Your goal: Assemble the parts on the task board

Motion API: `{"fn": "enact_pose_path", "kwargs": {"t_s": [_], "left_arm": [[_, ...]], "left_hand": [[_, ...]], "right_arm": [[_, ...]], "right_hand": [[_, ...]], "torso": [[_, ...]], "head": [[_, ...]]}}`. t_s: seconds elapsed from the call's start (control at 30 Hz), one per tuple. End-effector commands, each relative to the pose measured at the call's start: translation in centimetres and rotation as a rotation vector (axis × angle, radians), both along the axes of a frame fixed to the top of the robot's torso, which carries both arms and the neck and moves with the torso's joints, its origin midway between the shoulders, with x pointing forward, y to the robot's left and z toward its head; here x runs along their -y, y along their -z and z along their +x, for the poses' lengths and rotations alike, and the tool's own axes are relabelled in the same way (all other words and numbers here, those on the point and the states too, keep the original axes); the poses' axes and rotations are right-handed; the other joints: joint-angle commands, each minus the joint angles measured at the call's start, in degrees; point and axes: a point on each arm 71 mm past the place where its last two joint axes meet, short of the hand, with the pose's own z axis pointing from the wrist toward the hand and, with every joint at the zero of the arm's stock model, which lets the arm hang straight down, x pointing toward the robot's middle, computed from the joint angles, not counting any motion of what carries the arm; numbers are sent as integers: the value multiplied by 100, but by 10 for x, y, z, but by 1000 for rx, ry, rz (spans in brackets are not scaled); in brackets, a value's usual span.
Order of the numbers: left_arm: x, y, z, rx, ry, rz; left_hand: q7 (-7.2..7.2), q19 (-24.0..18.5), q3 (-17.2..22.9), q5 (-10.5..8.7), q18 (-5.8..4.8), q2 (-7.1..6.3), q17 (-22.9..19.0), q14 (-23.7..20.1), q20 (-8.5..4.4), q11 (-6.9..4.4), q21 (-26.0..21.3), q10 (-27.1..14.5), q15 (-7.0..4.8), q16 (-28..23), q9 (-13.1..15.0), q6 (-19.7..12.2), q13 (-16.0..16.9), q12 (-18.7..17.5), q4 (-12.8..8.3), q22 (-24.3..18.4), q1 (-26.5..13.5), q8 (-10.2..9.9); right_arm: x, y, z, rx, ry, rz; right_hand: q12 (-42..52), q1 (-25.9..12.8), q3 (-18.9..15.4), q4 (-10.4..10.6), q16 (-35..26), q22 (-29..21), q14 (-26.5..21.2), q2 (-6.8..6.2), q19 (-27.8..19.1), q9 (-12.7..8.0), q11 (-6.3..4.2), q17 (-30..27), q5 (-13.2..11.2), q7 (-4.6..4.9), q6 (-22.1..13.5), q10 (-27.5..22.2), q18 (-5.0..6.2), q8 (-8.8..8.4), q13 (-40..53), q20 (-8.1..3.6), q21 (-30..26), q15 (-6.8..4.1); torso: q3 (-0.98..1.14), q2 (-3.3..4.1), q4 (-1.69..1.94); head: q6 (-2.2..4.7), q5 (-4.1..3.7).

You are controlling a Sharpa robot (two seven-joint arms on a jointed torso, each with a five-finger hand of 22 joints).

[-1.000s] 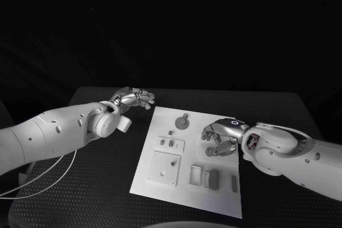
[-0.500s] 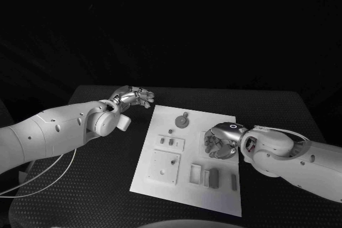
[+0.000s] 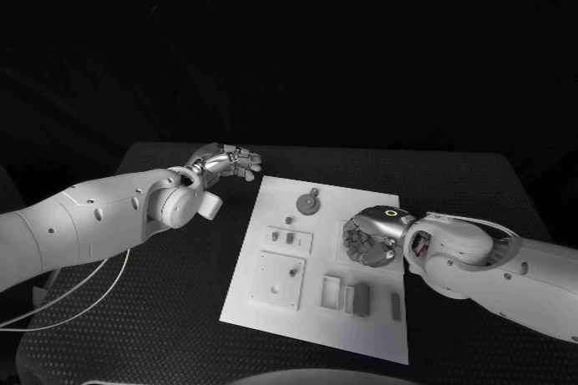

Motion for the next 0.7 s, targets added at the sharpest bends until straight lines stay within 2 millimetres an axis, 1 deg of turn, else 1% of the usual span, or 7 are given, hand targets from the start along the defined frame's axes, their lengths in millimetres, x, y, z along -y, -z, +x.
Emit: {"fn": "enact_pose_path", "kwargs": {"t_s": [0.03,0.17,0.2,0.27,0.33,0.47,0.7], "left_arm": [[2,-1,0,2,15,-14],[2,-1,0,2,15,-14],[2,-1,0,2,14,-14],[2,-1,0,2,15,-14],[2,-1,0,2,16,-14],[2,-1,0,2,15,-14],[2,-1,0,2,15,-14]], "left_hand": [[6,45,-32,-33,11,-44,7,23,-10,-5,-37,-41,6,-25,-7,-39,0,19,17,7,-11,5],[6,46,-33,-34,11,-43,8,24,-10,-5,-38,-41,6,-27,-7,-39,0,19,18,8,-13,6],[6,46,-33,-34,11,-44,9,24,-10,-5,-39,-41,6,-27,-7,-39,0,19,18,8,-13,6],[6,46,-33,-34,11,-43,9,24,-10,-5,-39,-41,6,-28,-7,-40,0,19,19,9,-14,6],[6,46,-33,-34,11,-43,10,24,-10,-5,-40,-41,6,-28,-7,-40,0,19,19,9,-14,6],[6,46,-32,-34,11,-42,12,24,-10,-5,-41,-41,6,-29,-7,-40,0,19,19,10,-14,6],[6,47,-32,-34,11,-39,14,25,-10,-5,-42,-41,6,-31,-8,-41,0,20,20,11,-15,7]], "right_arm": [[-1,0,-1,16,-16,-3],[-1,-1,0,42,-16,-7],[-2,-1,0,48,-15,-8],[-2,-1,0,64,-12,-17],[-2,-1,0,73,-10,-25],[-1,-2,1,90,-2,-31],[-2,-3,0,97,-2,-3]], "right_hand": [[31,-16,38,-16,24,136,52,52,50,9,-9,13,-33,0,71,41,33,35,15,2,35,-23],[57,34,122,-41,40,137,101,131,89,18,-33,34,-33,-17,128,96,33,55,37,-20,77,-42],[96,108,201,-59,78,144,168,234,140,33,-66,59,-32,-40,199,170,33,90,59,-45,116,-69],[168,203,345,-122,161,153,293,319,255,63,-133,134,-32,-86,335,308,33,150,109,-96,224,-127],[192,204,417,-154,200,152,342,348,318,76,-159,188,-32,-98,387,356,33,166,139,-125,303,-159],[223,190,544,-210,243,149,399,361,370,101,-193,285,-33,-118,456,421,33,179,200,-167,432,-196],[246,140,621,-242,261,145,440,378,388,137,-215,362,-33,-133,496,463,33,192,264,-191,540,-219]], "torso": [[-2,-2,-3],[-1,-2,-3],[0,-2,-3],[0,-1,-2],[1,-1,-1],[2,-1,-2],[1,-2,1]], "head": [[-6,1],[-9,-3],[-9,-5],[-8,-7],[-9,-7],[-12,-7],[-20,-10]]}}
